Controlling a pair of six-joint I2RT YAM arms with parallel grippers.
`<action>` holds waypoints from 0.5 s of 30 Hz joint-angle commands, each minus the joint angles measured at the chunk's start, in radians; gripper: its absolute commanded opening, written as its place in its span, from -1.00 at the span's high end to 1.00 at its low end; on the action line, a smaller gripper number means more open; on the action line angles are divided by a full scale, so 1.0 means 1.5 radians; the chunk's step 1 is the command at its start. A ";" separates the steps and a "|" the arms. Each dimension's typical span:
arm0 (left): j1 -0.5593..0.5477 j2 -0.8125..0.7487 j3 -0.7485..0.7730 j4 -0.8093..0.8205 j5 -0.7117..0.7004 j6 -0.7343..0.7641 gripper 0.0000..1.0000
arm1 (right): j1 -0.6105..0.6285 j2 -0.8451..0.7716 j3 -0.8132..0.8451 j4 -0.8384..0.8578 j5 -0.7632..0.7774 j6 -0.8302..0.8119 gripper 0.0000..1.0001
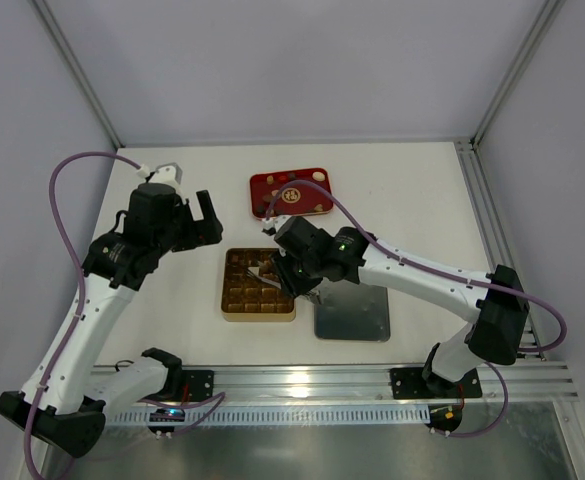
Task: Pack the chocolate
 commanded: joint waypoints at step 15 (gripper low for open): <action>-0.001 -0.008 -0.007 0.016 -0.008 0.004 -0.99 | 0.005 -0.004 0.024 0.018 0.015 -0.001 0.09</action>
